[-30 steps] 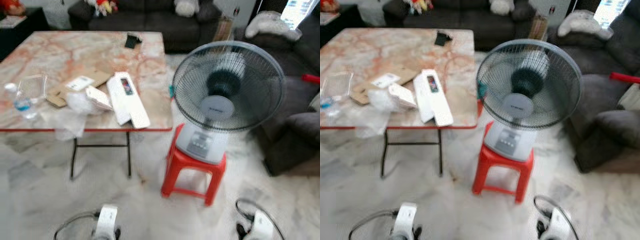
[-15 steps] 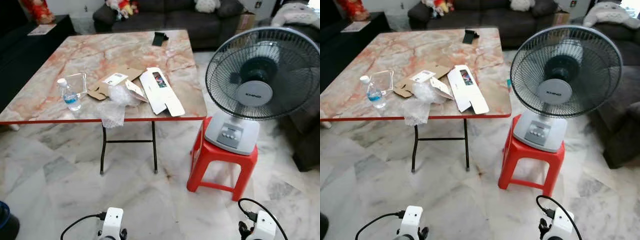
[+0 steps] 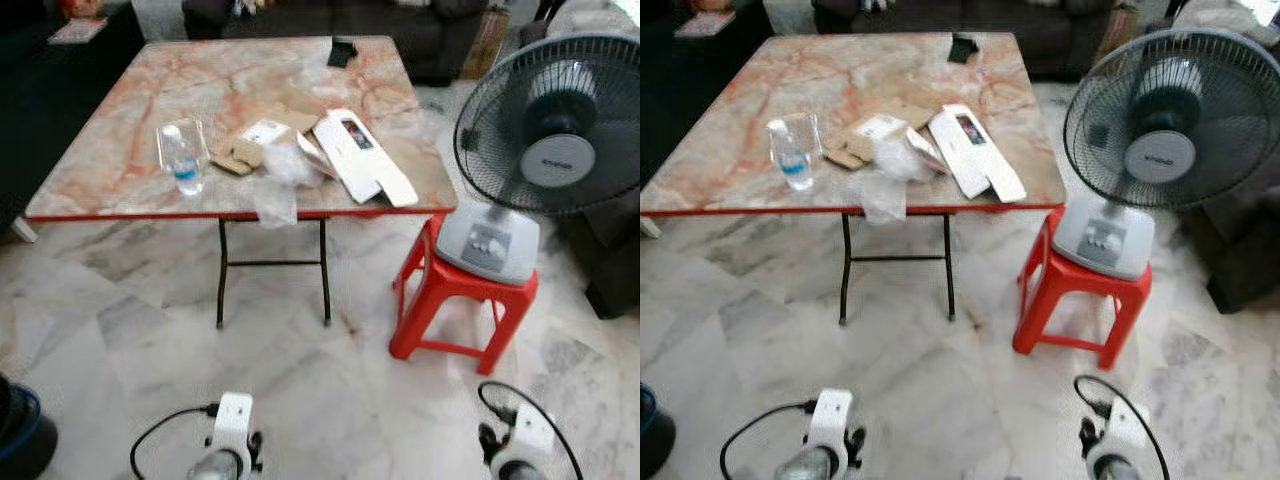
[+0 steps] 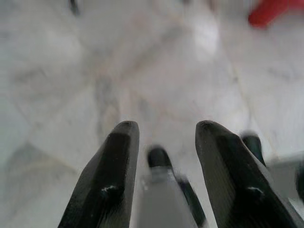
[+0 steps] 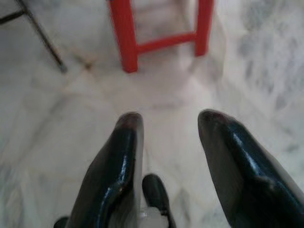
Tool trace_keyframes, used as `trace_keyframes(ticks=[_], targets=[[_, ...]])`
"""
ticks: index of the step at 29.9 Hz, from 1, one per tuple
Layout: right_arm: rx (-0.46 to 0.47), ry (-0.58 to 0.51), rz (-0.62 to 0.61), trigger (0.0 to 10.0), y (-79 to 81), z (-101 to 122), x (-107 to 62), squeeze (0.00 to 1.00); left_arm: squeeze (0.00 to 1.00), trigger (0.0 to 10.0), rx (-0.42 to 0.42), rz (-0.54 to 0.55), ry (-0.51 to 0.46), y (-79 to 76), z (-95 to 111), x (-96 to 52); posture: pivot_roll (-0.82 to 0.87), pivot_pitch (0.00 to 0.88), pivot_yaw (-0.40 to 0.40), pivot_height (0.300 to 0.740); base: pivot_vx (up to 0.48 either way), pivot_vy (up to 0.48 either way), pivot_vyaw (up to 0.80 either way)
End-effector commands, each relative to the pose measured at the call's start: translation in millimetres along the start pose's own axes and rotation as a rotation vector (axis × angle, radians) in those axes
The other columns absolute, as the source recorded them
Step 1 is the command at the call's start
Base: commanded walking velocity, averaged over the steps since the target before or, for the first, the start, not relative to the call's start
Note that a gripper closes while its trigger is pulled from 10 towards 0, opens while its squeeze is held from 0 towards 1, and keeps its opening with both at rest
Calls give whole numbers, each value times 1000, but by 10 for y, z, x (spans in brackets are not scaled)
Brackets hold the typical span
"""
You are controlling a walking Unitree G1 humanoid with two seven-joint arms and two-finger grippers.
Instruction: Picking trash to rubbish bin
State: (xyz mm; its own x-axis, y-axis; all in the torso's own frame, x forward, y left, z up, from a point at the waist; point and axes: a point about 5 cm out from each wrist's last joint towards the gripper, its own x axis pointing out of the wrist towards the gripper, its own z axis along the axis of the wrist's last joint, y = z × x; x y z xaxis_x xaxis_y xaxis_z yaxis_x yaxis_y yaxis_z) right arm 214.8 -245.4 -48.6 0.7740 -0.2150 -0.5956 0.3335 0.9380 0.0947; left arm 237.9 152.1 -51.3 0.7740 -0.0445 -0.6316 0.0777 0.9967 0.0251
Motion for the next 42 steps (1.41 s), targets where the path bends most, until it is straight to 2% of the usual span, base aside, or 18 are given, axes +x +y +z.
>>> trace_keyframes(ticks=[1,2,4,6,9,10,12,14,17,20,21,23,25,28,29,38,40,42], targets=[[-35,-76,-3,10000,-47,172,26,0,0,10000,1,23,-72,13,150,27,-182,135,-1,740,0,0,0],[-35,-76,-3,10000,-47,172,26,0,0,10000,1,23,-72,13,150,27,-182,135,-1,740,0,0,0],[-81,-224,95,10000,96,551,97,0,0,10000,48,44,-224,-12,483,65,-184,133,-3,740,0,0,0],[-119,-299,175,10000,239,725,111,0,0,10000,41,57,-285,-24,635,74,-185,133,-3,740,0,0,0],[-143,-383,255,10000,434,910,108,0,0,10000,38,68,-382,-54,840,66,-185,130,-2,740,0,0,0],[-140,-441,301,10000,567,1030,93,0,0,10000,39,77,-443,-73,974,53,-185,130,-1,740,0,0,0],[-115,-477,329,10000,661,1106,76,0,0,10000,36,76,-491,-89,1069,36,-184,127,0,740,0,0,0],[-91,-587,417,10000,961,1310,-21,0,0,10000,81,60,-637,-154,1351,-44,-181,129,6,740,0,0,0],[-74,-665,513,10000,1264,1483,-147,0,0,10000,93,59,-763,-218,1637,-137,-175,128,7,740,0,0,0],[-55,-726,573,10000,1485,1638,-270,0,0,10000,119,64,-864,-284,1904,-227,-174,127,8,740,0,0,0],[-55,-726,573,10000,1485,1638,-270,0,0,10000,119,64,-864,-284,1904,-227,-174,127,8,740,0,0,0],[-47,-767,594,10000,1606,1768,-362,0,0,10000,162,65,-944,-346,2111,-316,-180,120,12,740,0,0,0],[-47,-784,600,10000,1635,1807,-401,0,0,10000,174,66,-967,-366,2166,-347,-182,119,13,740,0,0,0],[-63,-819,593,10000,1660,1874,-459,0,0,10000,244,72,-1013,-422,2262,-411,-185,116,16,740,259,0,519],[-34,-816,595,10000,1660,1896,-478,0,0,10000,241,74,-1024,-435,2282,-437,-187,115,17,740,300,0,725],[-33,-801,606,10000,1720,1943,-561,0,0,10000,260,78,-1021,-472,2285,-478,-185,108,23,740,323,0,165],[-8,-811,633,10000,1790,1994,-626,0,0,10000,250,78,-1022,-468,2296,-496,-189,100,26,740,330,0,0],[-26,-827,653,10000,1835,2024,-677,0,0,10000,246,78,-1027,-473,2325,-515,-185,101,24,740,324,0,0]])
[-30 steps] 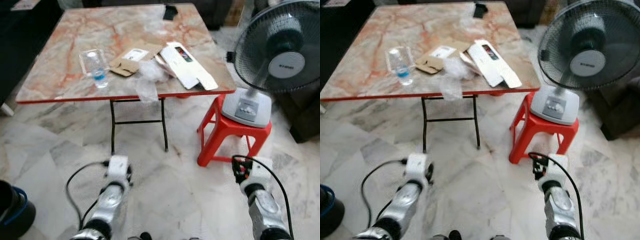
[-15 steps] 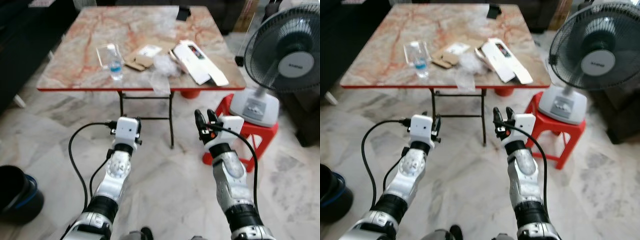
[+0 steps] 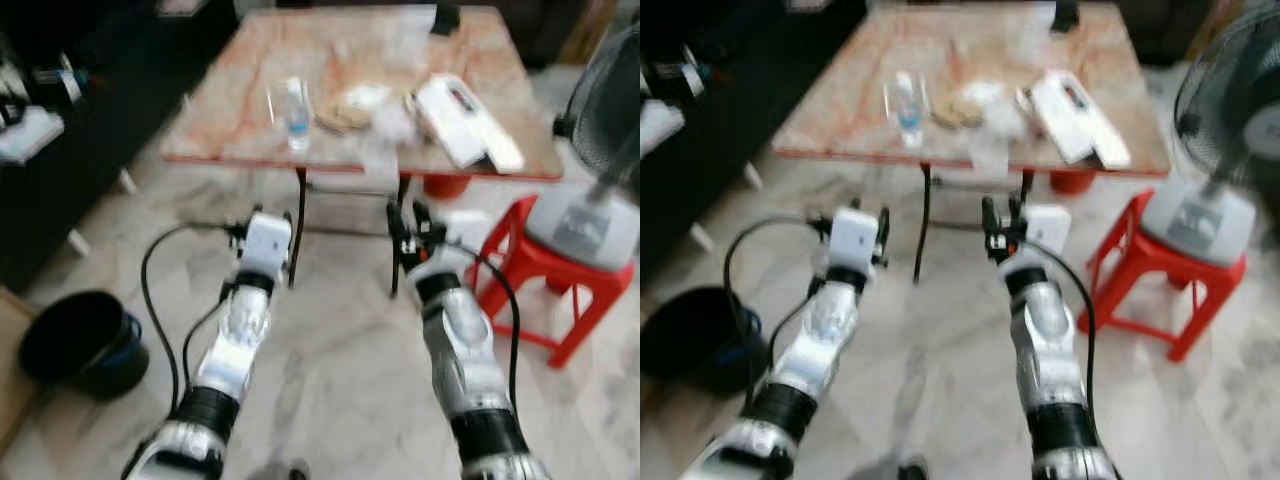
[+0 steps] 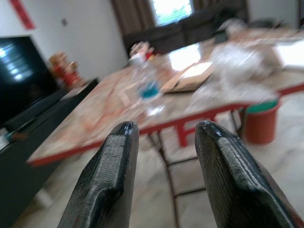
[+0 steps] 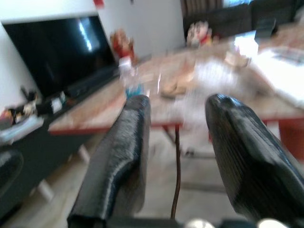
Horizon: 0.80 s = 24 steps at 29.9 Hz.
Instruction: Picking trash to rubbish bin
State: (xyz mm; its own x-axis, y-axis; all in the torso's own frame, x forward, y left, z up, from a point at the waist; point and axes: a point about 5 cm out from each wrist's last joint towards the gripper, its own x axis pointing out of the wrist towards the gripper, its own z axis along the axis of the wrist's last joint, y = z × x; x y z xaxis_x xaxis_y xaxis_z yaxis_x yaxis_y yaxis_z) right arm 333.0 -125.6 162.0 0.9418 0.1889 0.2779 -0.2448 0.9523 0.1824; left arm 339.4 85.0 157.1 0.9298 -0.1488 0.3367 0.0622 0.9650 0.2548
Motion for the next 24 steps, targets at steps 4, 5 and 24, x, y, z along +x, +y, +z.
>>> trace_keyframes(ticks=[4,5,24], targets=[[-8,-10,46,10000,164,75,52,0,0,10000,17,19,0,73,45,25,-183,104,23,740,324,0,0],[-10,-14,49,10000,173,85,57,0,0,10000,15,21,-2,75,56,31,-180,112,20,740,326,0,0],[-3,-5,77,10000,312,131,88,0,0,10000,31,56,5,149,82,-2,-169,141,10,740,323,0,496]])
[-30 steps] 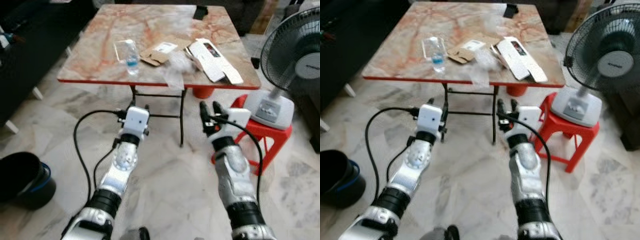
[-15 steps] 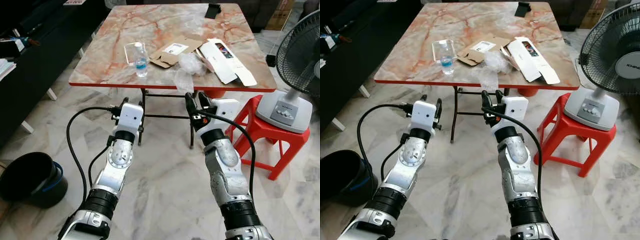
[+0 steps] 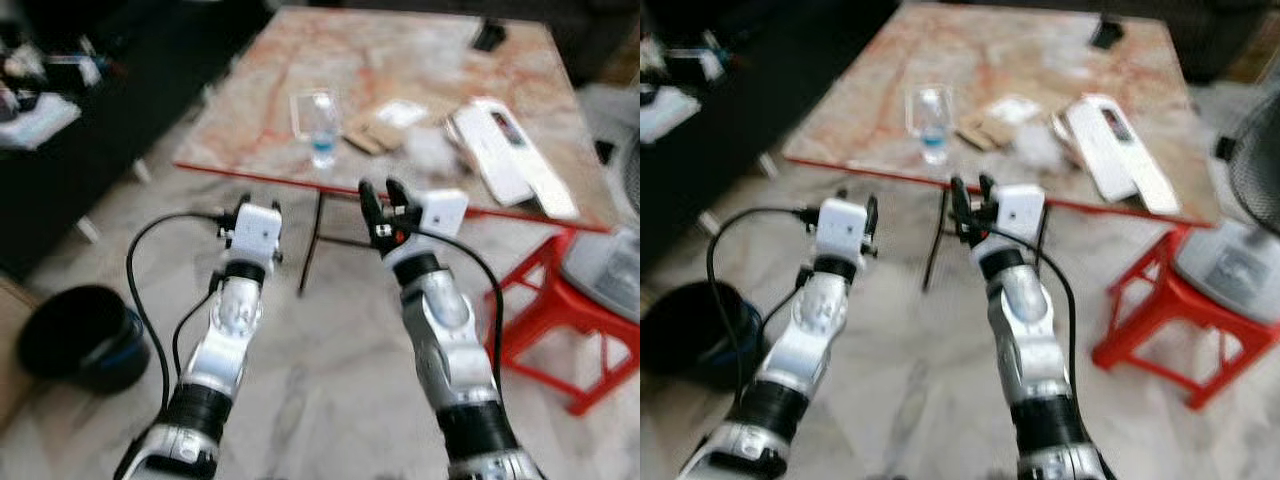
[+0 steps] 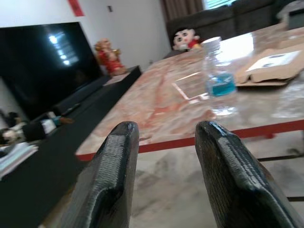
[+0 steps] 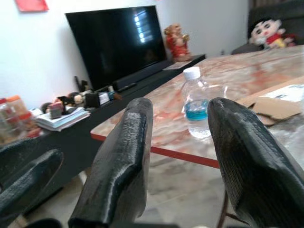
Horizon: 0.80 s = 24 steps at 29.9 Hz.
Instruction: Picking trash to rubbish bin
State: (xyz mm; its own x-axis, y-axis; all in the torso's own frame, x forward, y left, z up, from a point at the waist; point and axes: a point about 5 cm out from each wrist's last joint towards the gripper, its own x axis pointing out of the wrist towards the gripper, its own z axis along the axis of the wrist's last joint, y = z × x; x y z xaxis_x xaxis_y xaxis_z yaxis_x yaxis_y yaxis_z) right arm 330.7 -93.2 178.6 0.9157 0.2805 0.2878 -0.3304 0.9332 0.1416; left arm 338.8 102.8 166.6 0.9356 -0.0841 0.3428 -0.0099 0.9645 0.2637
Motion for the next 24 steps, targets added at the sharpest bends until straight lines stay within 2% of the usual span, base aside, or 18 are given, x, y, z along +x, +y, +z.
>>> trace_keyframes(ticks=[1,13,14,24], targets=[[23,-13,-20,10000,-32,47,-2,0,0,10000,-3,-7,-6,-41,33,-8,-169,141,10,740,322,0,0],[20,-21,-1,10000,-3,76,39,0,0,10000,-10,1,-17,-46,75,25,-167,125,6,740,324,0,0],[39,-28,-7,10000,-7,82,37,1000,0,10000,-10,0,-17,-49,72,22,-167,118,4,740,322,0,0],[48,-39,-6,10000,2,107,47,1000,0,10000,-16,-2,-18,-65,75,24,-176,100,8,740,322,0,0]])
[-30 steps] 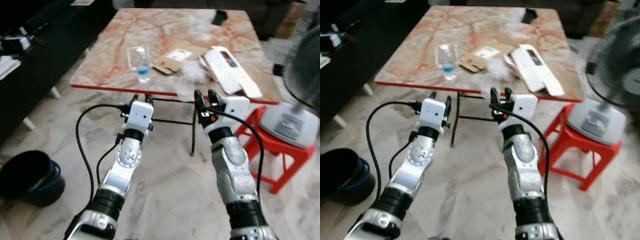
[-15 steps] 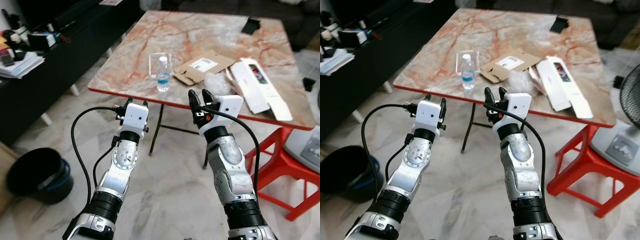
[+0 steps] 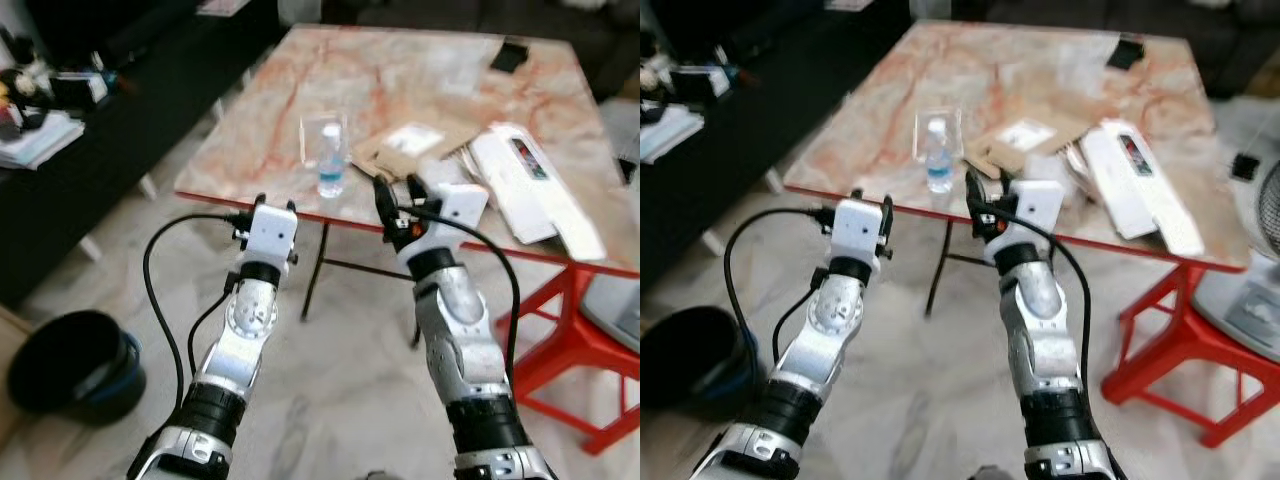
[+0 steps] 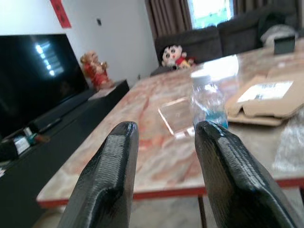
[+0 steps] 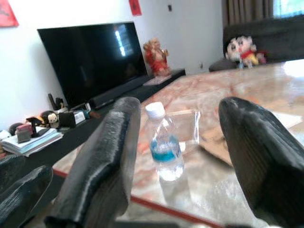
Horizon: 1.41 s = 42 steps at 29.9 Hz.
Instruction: Picking trash to rubbish bin
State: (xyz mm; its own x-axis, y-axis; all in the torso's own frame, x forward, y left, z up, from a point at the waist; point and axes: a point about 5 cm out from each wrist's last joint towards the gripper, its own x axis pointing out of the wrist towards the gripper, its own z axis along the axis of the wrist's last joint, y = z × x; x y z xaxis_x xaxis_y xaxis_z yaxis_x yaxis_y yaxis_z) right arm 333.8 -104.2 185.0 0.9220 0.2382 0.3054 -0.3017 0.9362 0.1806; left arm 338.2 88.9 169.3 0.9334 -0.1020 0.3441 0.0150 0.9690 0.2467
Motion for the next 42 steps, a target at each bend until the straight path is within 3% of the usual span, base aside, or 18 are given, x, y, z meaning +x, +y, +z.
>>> trace_keyframes(ticks=[1,20,21,22,38,42], targets=[[20,-13,34,10000,116,20,26,1000,0,10000,9,12,-16,55,25,14,-176,97,7,740,322,0,0],[19,-11,60,10000,189,9,8,1000,0,10000,8,20,-33,67,67,7,-170,130,0,740,318,0,0],[-5,-3,66,10000,196,2,8,196,0,10000,5,26,-33,74,71,4,-170,134,0,740,304,0,0],[-10,0,68,10000,199,-1,9,0,0,10000,0,31,-32,81,71,1,-170,134,0,740,292,277,0],[-51,-4,64,10000,214,5,21,0,0,10000,14,58,-15,169,28,-20,-164,143,2,740,17,441,28],[-26,6,51,10000,196,-9,13,0,0,10000,18,57,-16,174,27,-21,-165,145,4,740,0,448,322]])
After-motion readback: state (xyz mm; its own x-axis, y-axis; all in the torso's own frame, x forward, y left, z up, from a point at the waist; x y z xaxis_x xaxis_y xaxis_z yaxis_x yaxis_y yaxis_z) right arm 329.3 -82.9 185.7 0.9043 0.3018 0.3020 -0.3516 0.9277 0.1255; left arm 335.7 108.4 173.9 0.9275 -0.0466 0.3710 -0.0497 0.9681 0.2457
